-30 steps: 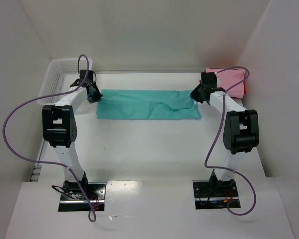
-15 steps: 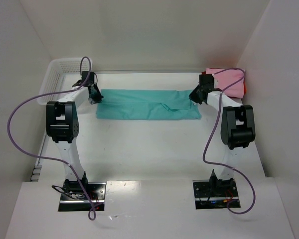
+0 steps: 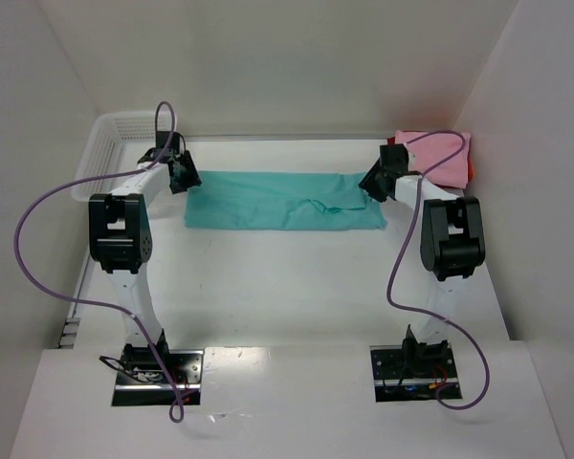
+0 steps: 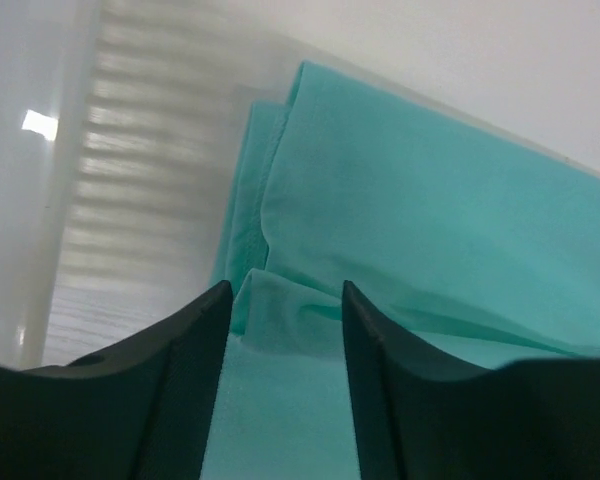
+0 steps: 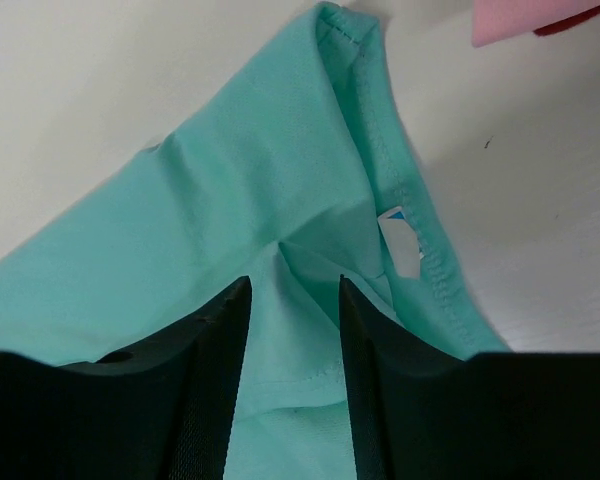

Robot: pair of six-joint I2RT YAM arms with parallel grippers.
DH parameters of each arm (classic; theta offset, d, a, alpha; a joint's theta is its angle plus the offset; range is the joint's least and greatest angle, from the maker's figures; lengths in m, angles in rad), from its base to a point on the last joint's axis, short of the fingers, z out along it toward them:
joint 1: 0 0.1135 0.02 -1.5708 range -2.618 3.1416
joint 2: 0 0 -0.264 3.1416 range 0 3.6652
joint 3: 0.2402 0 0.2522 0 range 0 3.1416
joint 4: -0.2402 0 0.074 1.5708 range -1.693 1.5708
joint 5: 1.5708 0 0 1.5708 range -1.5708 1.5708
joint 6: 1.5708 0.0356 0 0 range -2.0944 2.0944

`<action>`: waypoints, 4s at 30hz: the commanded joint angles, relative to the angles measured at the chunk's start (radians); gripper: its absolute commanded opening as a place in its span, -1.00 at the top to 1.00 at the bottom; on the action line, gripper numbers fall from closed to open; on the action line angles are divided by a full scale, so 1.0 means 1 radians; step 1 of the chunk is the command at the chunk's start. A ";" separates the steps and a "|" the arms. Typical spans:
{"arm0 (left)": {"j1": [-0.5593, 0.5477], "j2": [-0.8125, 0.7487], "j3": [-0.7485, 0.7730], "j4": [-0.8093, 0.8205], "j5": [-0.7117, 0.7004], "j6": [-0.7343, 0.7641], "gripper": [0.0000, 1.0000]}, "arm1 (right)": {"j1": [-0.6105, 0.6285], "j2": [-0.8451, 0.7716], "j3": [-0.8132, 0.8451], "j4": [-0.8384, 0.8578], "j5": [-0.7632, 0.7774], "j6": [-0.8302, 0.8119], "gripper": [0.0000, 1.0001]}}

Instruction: Fold and stack the t-shirts

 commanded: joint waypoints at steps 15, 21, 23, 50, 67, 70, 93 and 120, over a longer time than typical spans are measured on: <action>-0.133 -0.202 0.005 0.050 0.435 0.132 -0.82 | -0.029 -0.234 -0.236 0.135 -0.164 -0.025 -0.10; -0.272 -0.176 -0.020 0.054 0.444 0.117 -0.80 | -0.029 -0.243 -0.278 0.161 -0.173 -0.053 -0.10; -0.303 -0.166 -0.020 0.068 0.444 0.107 -0.80 | -0.029 -0.243 -0.283 0.166 -0.173 -0.062 -0.10; -0.412 0.031 -0.017 -0.075 -0.106 0.078 -0.94 | 0.130 -0.095 -0.178 0.227 -0.289 -0.027 -0.07; -0.394 0.076 -0.017 -0.105 -0.087 0.078 -1.00 | 0.150 0.007 -0.054 0.207 -0.227 -0.009 0.75; -0.385 0.087 -0.017 -0.105 -0.087 0.078 -1.00 | 0.150 0.007 -0.005 0.197 -0.205 -0.008 0.77; -0.385 0.105 -0.035 -0.096 -0.057 0.078 -1.00 | 0.135 0.159 0.425 0.003 -0.196 -0.110 -0.02; -0.409 0.040 -0.044 -0.078 -0.106 0.078 -1.00 | 0.035 -0.165 -0.184 0.163 -0.184 -0.096 -0.10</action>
